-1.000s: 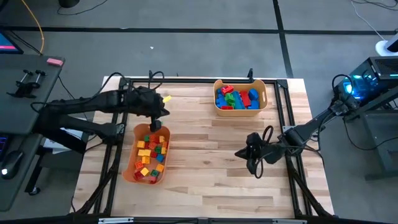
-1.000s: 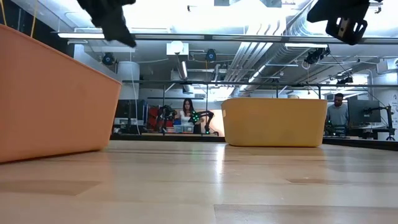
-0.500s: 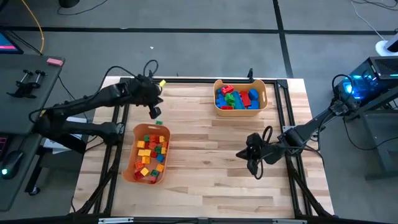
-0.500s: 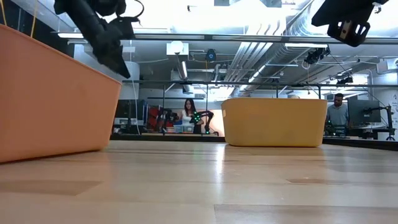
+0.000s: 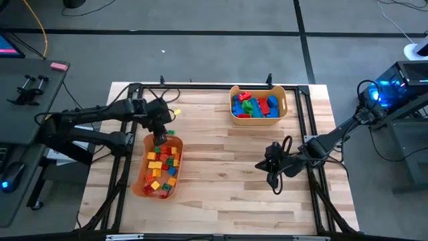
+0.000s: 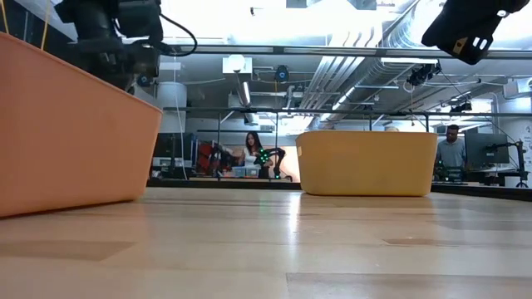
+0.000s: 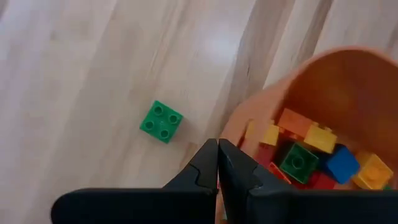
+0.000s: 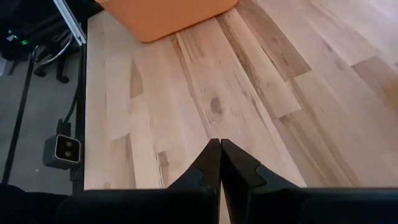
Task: Sort blocks by size
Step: Adjust the orange bin, then put the green game piece into the orange bin, then return to Home Position
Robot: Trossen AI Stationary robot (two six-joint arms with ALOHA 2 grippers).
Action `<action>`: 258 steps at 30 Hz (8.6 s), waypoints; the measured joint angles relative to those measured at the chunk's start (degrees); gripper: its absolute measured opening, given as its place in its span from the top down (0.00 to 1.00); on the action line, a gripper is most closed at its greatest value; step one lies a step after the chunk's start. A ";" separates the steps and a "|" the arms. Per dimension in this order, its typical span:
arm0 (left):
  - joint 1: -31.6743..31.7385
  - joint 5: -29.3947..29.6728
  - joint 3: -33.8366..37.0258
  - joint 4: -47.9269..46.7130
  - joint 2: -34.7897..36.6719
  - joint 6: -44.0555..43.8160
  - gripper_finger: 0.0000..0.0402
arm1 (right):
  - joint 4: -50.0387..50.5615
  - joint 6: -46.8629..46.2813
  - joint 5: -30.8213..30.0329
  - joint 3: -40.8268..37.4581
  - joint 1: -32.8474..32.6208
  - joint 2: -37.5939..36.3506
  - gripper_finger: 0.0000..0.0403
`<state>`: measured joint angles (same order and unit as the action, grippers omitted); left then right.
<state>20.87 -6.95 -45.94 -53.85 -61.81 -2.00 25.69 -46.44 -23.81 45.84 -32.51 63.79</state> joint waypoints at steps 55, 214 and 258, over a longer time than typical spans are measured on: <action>-9.18 16.71 -2.77 1.48 -24.27 16.84 0.39 | -0.23 -4.10 -8.70 0.02 0.02 0.02 1.00; -22.32 30.46 45.14 93.89 31.46 -21.40 1.00 | -54.44 11.54 19.00 -32.53 22.27 -32.57 1.00; -21.99 30.52 45.29 57.70 61.64 -20.35 1.00 | -30.24 25.91 28.20 -45.26 37.45 -63.79 1.00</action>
<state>-1.13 23.57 -0.64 3.85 -0.17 -22.35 -4.54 -20.53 4.38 0.59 4.93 0.00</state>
